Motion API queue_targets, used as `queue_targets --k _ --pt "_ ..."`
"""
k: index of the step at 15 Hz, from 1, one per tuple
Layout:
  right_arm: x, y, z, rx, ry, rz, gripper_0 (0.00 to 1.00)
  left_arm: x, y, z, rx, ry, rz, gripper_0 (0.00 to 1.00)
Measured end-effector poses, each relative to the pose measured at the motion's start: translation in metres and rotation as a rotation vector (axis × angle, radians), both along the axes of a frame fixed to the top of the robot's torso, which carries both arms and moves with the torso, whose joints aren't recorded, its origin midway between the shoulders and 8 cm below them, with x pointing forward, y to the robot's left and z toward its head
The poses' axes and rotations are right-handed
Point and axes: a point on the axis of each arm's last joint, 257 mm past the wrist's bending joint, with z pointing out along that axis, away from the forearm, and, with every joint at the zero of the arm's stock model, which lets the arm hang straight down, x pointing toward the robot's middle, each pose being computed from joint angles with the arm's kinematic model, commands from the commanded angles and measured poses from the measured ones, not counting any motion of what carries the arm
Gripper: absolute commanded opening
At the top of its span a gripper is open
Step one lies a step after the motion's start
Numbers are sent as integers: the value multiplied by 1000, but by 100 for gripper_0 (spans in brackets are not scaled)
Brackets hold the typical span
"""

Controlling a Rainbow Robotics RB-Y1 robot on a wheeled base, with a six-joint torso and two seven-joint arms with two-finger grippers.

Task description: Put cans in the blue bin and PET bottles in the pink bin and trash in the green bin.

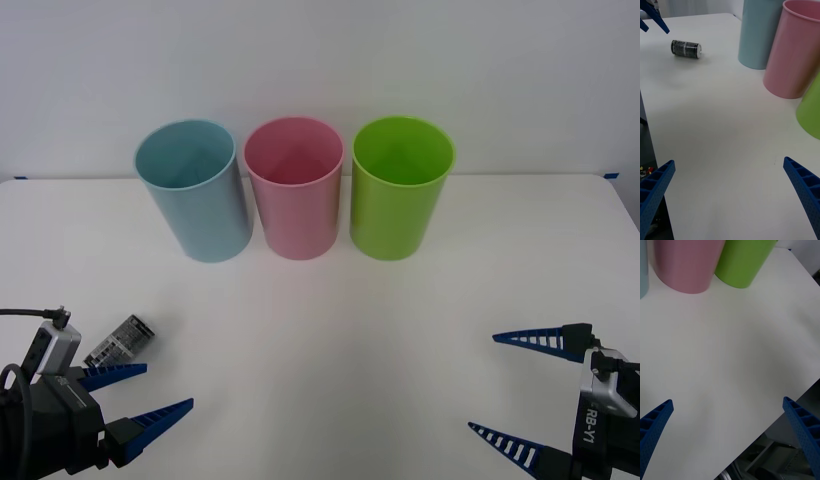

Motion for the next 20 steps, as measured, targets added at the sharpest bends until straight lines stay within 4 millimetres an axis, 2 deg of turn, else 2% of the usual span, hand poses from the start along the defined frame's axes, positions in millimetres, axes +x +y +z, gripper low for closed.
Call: queue_targets --k 4,7,13,15,20 --pt "0 0 0 0 0 0 100 0 0 0 0 0 0 100" --pt "0 0 0 0 0 0 100 3 11 5 28 -22 21 100" --pt "0 0 0 0 0 0 100 3 10 7 76 -65 16 100" --pt "0 0 0 0 0 0 100 7 18 3 119 -61 40 100" --pt "0 0 0 0 0 0 100 13 44 8 229 -12 120 100"
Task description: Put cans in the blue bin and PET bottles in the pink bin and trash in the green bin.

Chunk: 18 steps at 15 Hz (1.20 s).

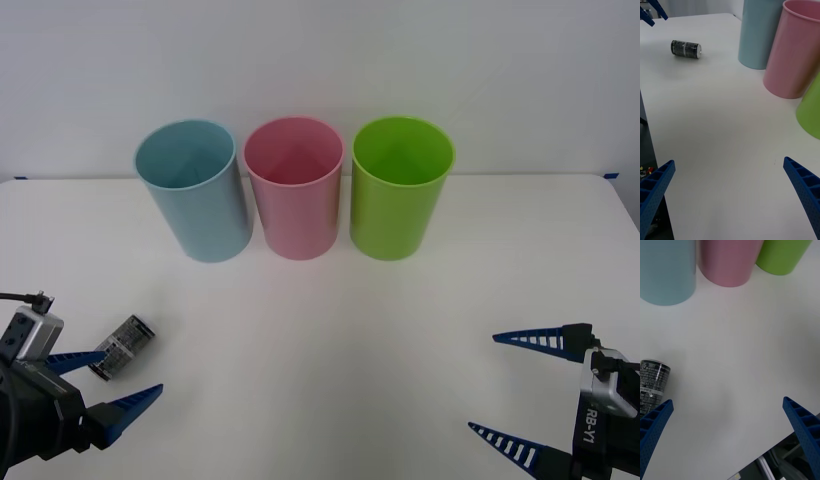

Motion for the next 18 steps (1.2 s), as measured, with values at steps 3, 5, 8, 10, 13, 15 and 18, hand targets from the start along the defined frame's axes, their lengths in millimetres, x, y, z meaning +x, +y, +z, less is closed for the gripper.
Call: queue_targets --k 3,5,8,10,13,15,18 --pt "0 0 0 0 0 0 100 8 19 0 98 11 29 100" --pt "0 0 0 0 0 0 100 12 33 1 169 38 30 100" --pt "0 0 0 0 0 0 100 24 66 5 285 66 9 100" --pt "0 0 0 0 0 0 100 33 88 1 324 78 20 100" --pt "0 0 0 0 0 0 100 41 94 -9 332 110 8 100" --pt "0 0 0 0 0 0 100 43 87 -15 315 135 -9 100" --pt "0 0 0 0 0 0 100 54 90 -24 297 172 2 100"
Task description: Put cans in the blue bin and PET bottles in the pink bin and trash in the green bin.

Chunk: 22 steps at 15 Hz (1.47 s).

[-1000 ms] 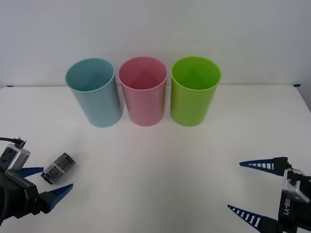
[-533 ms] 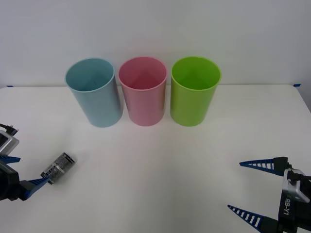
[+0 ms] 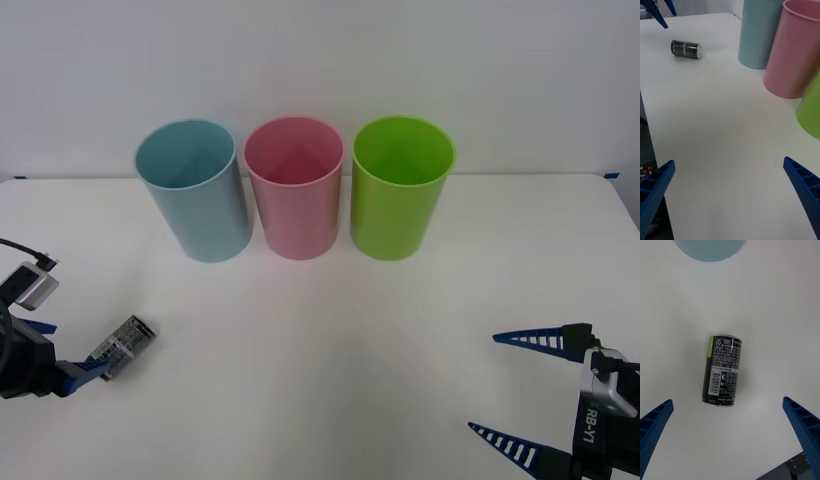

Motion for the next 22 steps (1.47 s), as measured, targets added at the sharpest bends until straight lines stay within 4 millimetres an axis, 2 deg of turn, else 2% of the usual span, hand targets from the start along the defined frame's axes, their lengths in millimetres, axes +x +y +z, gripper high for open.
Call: queue_targets --k 4,7,13,22 --pt "0 0 0 0 0 0 100 21 3 -10 13 -7 -4 100" --pt "0 0 0 0 0 0 100 30 2 -22 25 17 -14 100" --pt "0 0 0 0 0 0 100 39 -1 -49 39 68 -19 100" --pt "0 0 0 0 0 0 100 54 -20 -85 19 111 -17 100"
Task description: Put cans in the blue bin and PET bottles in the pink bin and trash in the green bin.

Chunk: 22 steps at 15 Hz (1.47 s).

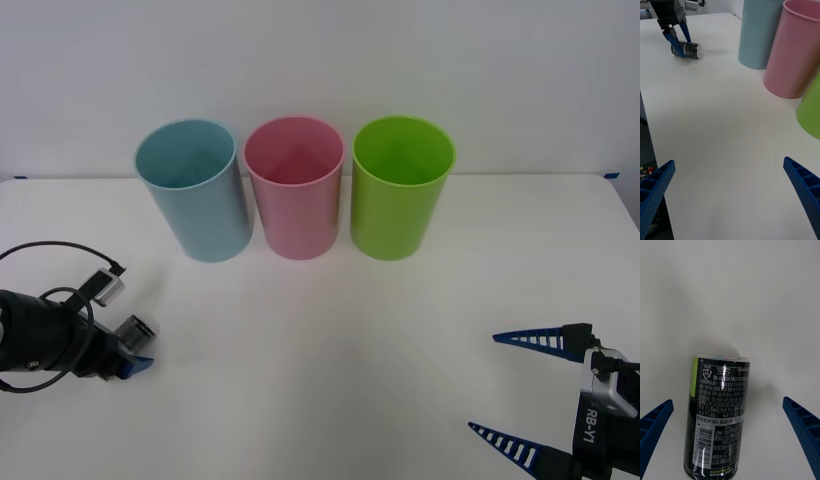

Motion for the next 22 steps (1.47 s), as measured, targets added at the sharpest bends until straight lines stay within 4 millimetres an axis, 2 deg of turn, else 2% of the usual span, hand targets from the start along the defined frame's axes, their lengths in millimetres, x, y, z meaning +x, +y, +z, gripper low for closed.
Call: queue_targets --k 6,13,14,15,16,17,18,22 --pt "0 0 0 0 0 0 100 10 0 -20 5 13 18 100" --pt "0 0 0 0 0 0 100 13 -1 -24 11 19 17 100" --pt "0 0 0 0 0 0 100 14 -1 -23 15 15 12 93" --pt "0 0 0 0 0 0 100 16 -1 -22 25 8 0 75" --pt "0 0 0 0 0 0 100 17 0 -22 36 1 -19 55" --pt "0 0 0 0 0 0 100 17 0 -24 43 -1 -29 23" --pt "0 0 0 0 0 0 100 17 0 -25 48 -2 -35 3" --pt "0 0 0 0 0 0 100 19 -3 -25 57 -16 -58 0"
